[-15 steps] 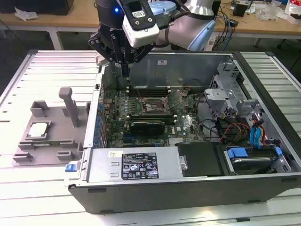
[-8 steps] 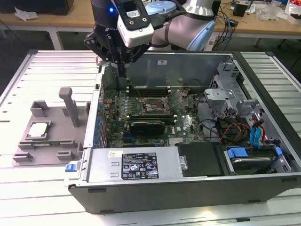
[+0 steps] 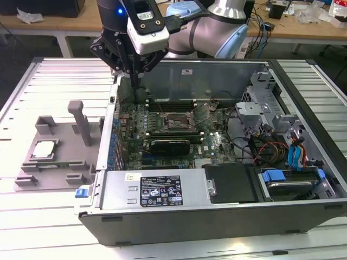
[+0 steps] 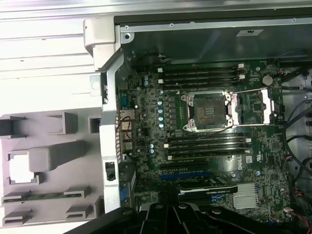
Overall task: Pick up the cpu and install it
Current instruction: 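Reach for the cpu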
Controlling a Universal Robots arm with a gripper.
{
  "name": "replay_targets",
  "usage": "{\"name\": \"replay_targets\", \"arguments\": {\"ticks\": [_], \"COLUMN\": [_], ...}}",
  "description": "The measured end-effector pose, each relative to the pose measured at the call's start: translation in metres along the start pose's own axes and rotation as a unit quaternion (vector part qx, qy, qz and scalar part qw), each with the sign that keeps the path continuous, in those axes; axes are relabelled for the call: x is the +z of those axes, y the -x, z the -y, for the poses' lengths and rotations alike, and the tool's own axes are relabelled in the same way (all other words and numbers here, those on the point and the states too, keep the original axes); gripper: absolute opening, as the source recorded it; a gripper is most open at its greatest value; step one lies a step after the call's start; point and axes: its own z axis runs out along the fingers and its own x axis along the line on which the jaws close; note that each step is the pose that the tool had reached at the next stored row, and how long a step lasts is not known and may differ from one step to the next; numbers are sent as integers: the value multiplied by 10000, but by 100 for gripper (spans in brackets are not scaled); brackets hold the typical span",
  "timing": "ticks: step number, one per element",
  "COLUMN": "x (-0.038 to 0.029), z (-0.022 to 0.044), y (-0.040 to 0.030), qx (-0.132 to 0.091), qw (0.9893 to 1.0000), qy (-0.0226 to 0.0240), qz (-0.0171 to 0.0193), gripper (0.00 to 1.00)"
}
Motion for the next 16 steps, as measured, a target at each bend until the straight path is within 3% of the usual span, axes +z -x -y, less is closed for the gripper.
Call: {"name": "replay_targets", "arguments": {"ticks": [16], "x": [-4], "z": [13], "y": [-173], "qx": [0], "qw": [10000], "qy": [1], "qz": [1], "gripper": [11]}}
